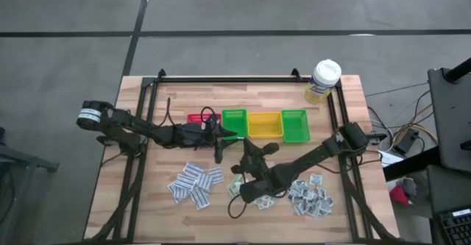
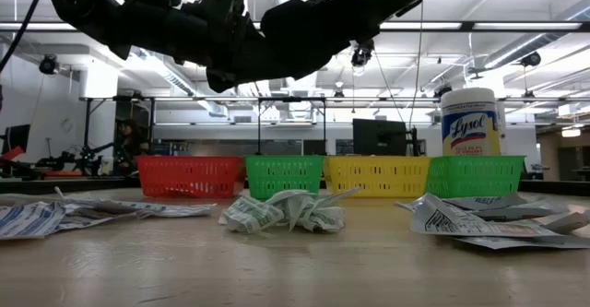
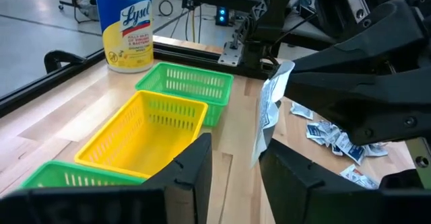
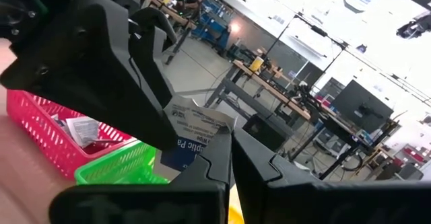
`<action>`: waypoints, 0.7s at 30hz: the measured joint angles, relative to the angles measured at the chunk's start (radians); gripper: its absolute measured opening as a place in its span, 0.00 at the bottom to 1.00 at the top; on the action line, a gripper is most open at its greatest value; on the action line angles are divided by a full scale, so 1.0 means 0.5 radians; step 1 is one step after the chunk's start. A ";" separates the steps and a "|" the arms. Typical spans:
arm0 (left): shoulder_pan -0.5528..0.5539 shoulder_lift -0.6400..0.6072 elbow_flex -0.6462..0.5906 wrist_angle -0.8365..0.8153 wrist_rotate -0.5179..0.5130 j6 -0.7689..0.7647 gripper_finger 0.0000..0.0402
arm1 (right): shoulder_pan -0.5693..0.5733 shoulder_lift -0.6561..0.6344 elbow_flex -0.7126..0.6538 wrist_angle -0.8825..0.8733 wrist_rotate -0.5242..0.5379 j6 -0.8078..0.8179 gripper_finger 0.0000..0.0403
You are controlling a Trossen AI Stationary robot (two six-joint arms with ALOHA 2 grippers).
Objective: Pick & Place First Aid Supplies
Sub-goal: Put the alcohol pad into the red basket
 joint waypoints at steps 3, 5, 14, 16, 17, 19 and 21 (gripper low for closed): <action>0.000 0.000 0.001 0.014 0.003 0.000 0.25 | 0.000 0.000 0.000 0.008 -0.067 0.000 0.02; 0.000 0.000 0.001 0.016 0.009 0.004 0.21 | -0.001 0.000 0.000 0.015 -0.098 0.000 0.02; 0.000 0.000 0.001 0.020 0.093 0.053 0.01 | -0.001 0.000 0.000 0.022 -0.101 -0.027 0.02; 0.001 0.000 0.001 0.020 0.093 0.047 0.01 | -0.002 0.000 0.000 0.022 -0.101 -0.028 0.02; 0.000 0.000 0.001 0.020 0.093 0.047 0.00 | -0.004 0.000 0.000 0.021 -0.101 -0.028 0.02; 0.000 0.000 0.000 0.020 0.093 0.046 0.00 | -0.006 0.000 0.000 0.021 -0.101 -0.034 0.02; 0.000 0.000 0.000 0.020 0.093 0.039 0.00 | -0.008 0.000 0.000 0.021 -0.101 -0.037 0.02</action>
